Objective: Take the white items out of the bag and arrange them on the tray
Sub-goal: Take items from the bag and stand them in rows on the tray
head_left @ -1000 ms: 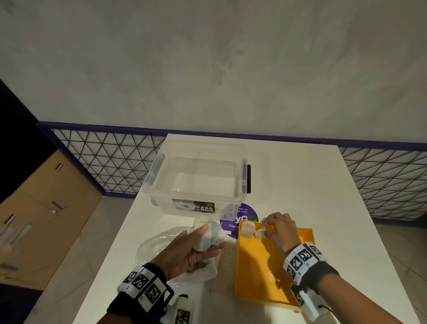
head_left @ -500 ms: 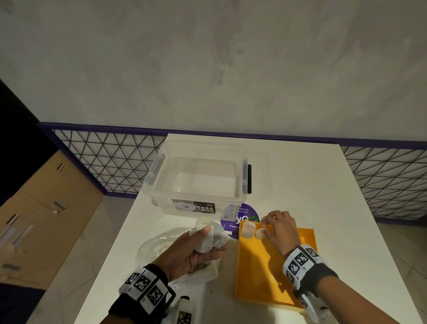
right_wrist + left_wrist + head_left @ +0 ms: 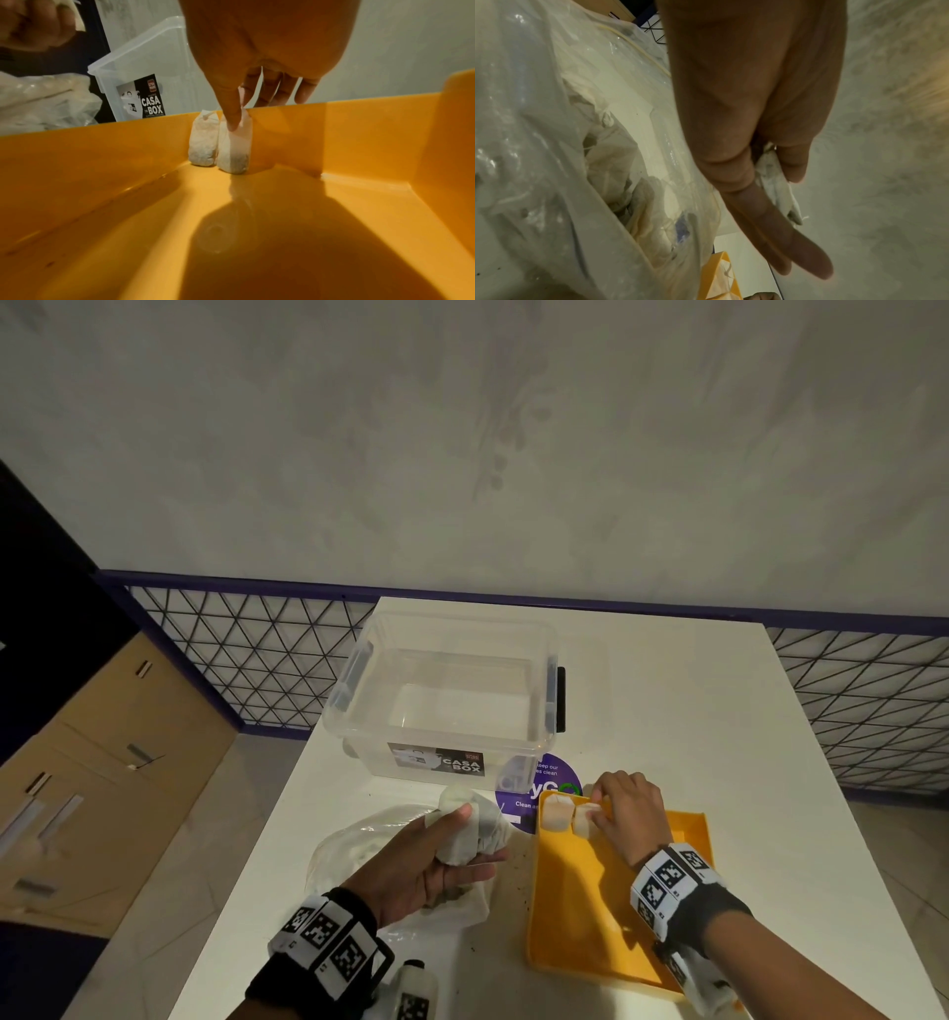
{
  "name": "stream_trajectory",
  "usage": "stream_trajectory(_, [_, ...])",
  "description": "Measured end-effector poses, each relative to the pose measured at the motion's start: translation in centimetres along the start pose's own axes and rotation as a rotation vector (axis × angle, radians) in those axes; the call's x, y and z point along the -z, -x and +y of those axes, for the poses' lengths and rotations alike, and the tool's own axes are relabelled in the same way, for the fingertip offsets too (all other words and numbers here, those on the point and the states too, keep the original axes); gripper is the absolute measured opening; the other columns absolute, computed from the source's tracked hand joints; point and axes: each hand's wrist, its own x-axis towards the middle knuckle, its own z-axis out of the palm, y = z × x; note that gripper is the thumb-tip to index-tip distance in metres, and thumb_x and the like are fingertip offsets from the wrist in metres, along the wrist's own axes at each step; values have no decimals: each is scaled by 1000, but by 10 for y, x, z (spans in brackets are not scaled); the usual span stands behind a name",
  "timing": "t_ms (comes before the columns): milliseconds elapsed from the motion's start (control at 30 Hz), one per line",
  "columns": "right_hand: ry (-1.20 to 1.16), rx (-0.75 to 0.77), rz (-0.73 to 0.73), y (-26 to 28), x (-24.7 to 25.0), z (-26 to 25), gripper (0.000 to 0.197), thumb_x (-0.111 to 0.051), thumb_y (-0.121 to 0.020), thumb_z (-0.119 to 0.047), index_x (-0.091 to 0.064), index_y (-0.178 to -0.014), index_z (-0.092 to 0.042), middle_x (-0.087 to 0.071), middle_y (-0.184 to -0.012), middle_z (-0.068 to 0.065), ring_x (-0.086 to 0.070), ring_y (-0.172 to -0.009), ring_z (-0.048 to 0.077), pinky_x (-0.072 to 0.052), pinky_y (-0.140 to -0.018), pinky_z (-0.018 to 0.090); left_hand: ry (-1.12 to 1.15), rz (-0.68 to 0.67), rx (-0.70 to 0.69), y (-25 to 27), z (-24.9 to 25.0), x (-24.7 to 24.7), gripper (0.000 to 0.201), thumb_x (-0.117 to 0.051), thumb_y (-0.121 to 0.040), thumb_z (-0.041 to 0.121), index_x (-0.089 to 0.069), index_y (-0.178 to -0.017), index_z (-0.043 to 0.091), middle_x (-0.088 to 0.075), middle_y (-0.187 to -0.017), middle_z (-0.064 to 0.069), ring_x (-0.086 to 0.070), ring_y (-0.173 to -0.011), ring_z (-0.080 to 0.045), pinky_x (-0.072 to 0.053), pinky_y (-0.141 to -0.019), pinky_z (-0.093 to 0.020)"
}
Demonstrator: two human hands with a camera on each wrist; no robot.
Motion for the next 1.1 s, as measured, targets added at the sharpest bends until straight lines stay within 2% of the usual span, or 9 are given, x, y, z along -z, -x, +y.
stream_trajectory(167, [-27,-37,-1,1,5,-1,15,-59,-86,-24,-47,-95,-21,-57,-111,2,-45,-103,19,-31,-90,26,-1,1,9,-2,0,0,34,-44,-97,24,-56,-120,2,-68,-114,-21,-65,-107,-32,-59,-75,-29])
stream_trajectory(300, [-80,-18,29,3,15,-9,32,-63,-82,-26,-49,-111,-18,-52,-116,1,-43,-107,18,-30,-90,24,11,-22,19,-4,-2,2,34,-46,-96,22,-54,-122,1,-66,-117,-22,-64,-110,-34,-59,-80,-31])
stream_trajectory(467, [-194,209,118,11,45,-42,23,-52,-87,-29,-55,-109,-23,-51,-113,-6,-40,-106,12,-22,-88,21,54,-39,6,-5,-3,1,36,-48,-95,20,-54,-123,-3,-65,-117,-24,-63,-111,-35,-58,-81,-31])
stream_trajectory(600, [-305,444,15,25,72,-85,17,-53,-88,-38,-57,-102,-29,-50,-103,-15,-34,-98,4,-22,-84,20,63,1,5,-5,-2,-5,37,-49,-96,22,-53,-123,-3,-67,-115,-22,-65,-107,-32,-59,-79,-31])
stream_trajectory(833, [-95,673,-63,40,66,-123,42,-53,-83,-55,-54,-113,-26,-50,-114,-6,-27,-103,7,-12,-79,19,101,28,44,3,-4,-6,59,-41,-95,45,-49,-129,-3,-62,-115,-32,-62,-106,-34,-53,-93,-36])
stream_trajectory(900, [-81,674,-68,40,65,-125,42,-52,-84,-55,-54,-114,-26,-49,-115,-6,-26,-104,6,-10,-80,18,112,32,64,5,-4,-5,71,-41,-89,52,-47,-129,-6,-65,-104,-35,-69,-91,-30,-57,-85,-33])
stream_trajectory(1000, [-107,712,-44,39,63,-126,32,-49,-87,-44,-59,-110,-25,-57,-111,-5,-28,-100,6,-10,-81,17,127,7,43,11,-2,-9,62,-30,-98,47,-52,-117,-8,-69,-79,-30,-69,-52,-17,-54,-46,-18])
stream_trajectory(1033, [-143,705,-30,39,62,-126,31,-45,-87,-43,-62,-106,-24,-60,-106,-5,-30,-98,5,-11,-81,17,133,9,24,12,-3,-9,59,-28,-99,46,-54,-111,-6,-69,-78,-28,-68,-49,-15,-50,-41,-16])
stream_trajectory(1100, [-209,660,-15,39,62,-127,35,-38,-88,-44,-64,-101,-24,-63,-99,-8,-32,-94,4,-15,-82,18,125,57,6,8,-3,-8,57,-30,-98,46,-54,-114,-3,-71,-90,-25,-73,-74,-21,-56,-54,-20])
